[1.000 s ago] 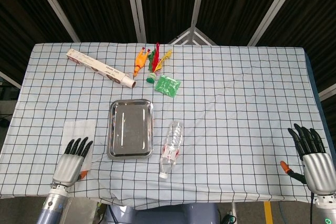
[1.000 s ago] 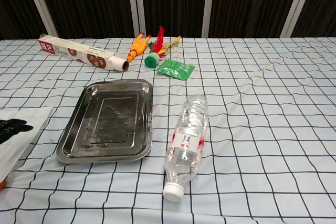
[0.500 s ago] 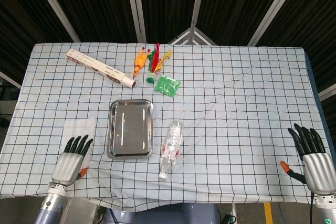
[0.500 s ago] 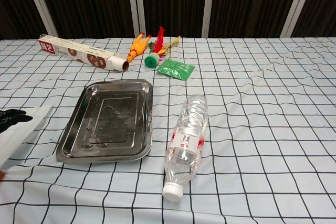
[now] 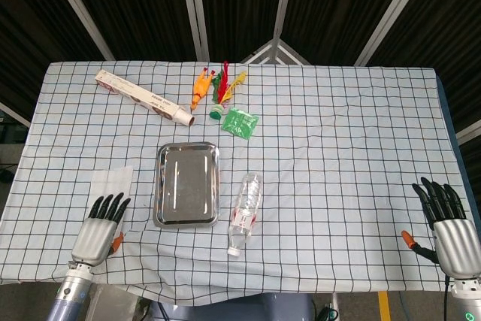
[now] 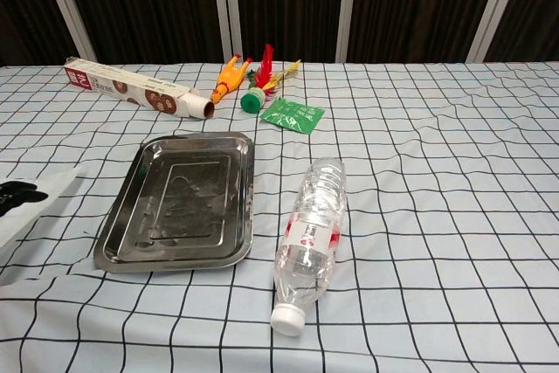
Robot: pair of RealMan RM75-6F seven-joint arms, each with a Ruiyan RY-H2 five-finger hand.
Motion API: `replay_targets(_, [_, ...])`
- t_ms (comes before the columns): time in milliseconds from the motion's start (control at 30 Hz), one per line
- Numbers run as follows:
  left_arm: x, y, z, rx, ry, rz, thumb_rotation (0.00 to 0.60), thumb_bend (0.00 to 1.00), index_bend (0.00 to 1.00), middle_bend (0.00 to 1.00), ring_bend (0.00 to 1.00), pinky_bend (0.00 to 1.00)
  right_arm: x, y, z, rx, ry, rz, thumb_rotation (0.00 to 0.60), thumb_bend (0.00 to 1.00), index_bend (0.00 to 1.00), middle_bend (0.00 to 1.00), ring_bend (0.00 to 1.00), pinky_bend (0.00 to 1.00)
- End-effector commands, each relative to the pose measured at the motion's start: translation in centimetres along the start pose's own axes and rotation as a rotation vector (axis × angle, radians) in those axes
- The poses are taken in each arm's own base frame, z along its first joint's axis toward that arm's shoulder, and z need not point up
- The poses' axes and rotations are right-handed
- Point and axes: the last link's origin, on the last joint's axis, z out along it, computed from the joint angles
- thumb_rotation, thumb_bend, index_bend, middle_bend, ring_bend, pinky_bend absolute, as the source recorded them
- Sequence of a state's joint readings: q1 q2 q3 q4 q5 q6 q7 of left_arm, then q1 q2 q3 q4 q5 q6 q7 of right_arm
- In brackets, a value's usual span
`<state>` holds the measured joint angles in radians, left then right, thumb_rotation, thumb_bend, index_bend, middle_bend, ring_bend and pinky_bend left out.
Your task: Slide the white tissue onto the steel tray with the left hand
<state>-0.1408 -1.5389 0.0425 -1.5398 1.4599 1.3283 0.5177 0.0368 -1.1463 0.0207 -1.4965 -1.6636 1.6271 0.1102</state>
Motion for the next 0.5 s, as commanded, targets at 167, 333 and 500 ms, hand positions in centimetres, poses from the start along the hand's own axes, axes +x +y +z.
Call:
replay_targets(167, [0.1,0.6,0.2,-0.006,0.003,-0.017,0.6,0.54,0.0,0.0,0.0,0.0,0.0,0.0,0.0,-0.004,-0.002,0.006,0.6,0.29,0.0,0.0,0.0,0.0])
replay_targets(333, [-0.1,0.4,0.1,-0.004,-0.002,0.002,0.6,0.54,0.0,0.0,0.0,0.0,0.0,0.0,0.0,-0.003,-0.002,0.008,0.6,0.29,0.0,0.0,0.0,0.0])
replay_targets(500, [-0.4,-0.5,0.0,0.022,-0.017,0.027,0.6,0.53,0.0,0.0,0.0,0.0,0.1,0.0,0.0,-0.004,0.0,0.009,0.6,0.29,0.0,0.0,0.0,0.0])
